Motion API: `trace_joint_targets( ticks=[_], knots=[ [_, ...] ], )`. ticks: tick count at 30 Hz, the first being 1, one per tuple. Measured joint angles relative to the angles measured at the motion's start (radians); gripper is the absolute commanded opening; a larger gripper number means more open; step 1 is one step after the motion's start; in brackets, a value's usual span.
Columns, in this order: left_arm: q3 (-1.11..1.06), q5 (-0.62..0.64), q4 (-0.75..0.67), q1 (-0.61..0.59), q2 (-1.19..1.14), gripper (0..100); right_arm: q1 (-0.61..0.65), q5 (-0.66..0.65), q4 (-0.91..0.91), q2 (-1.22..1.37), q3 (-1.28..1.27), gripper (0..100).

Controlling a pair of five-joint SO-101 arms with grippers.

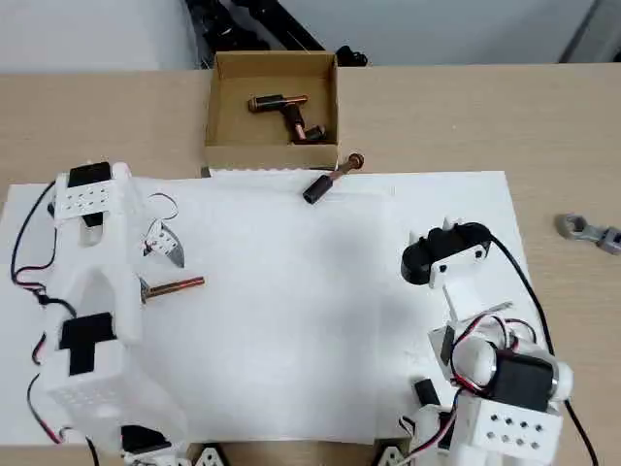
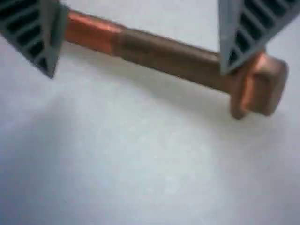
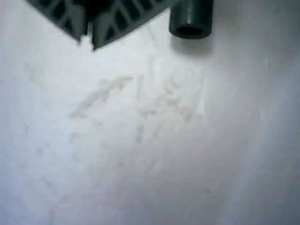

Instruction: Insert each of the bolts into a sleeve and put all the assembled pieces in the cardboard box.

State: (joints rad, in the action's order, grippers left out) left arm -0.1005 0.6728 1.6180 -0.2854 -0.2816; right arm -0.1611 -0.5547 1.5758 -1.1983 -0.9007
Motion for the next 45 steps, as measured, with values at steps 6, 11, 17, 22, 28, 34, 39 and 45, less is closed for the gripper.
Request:
trace_joint_targets(
  ticks=[6, 11, 17, 22, 28, 34, 39, 45],
  knots=[
    [0.038, 0.002, 0.031, 0.002, -0.049, 17, 0.0, 0.0, 0.0, 0.0, 0.0, 0.8],
    [0.043, 0.002, 0.032, -0.008, -0.052, 17, 0.0, 0.0, 0.0, 0.0, 0.0, 0.8],
    [0.043, 0.002, 0.051, -0.008, -0.052, 17, 0.0, 0.0, 0.0, 0.0, 0.0, 0.8],
    [0.043, 0.002, 0.074, -0.008, -0.052, 17, 0.0, 0.0, 0.0, 0.0, -0.003, 0.8],
    [0.1, 0.002, 0.104, 0.023, -0.057, 24, 0.0, 0.0, 0.0, 0.0, -0.006, 0.8],
    [0.11, 0.002, 0.104, 0.044, -0.029, 24, 0.0, 0.0, 0.0, 0.0, -0.021, 0.8],
    [0.11, 0.017, 0.104, 0.044, 0.054, 24, 0.0, 0.0, 0.0, 0.0, -0.021, 0.8],
    [0.052, 0.025, 0.104, 0.038, 0.06, 24, 0.0, 0.0, 0.0, 0.0, -0.021, 0.8]
  ],
)
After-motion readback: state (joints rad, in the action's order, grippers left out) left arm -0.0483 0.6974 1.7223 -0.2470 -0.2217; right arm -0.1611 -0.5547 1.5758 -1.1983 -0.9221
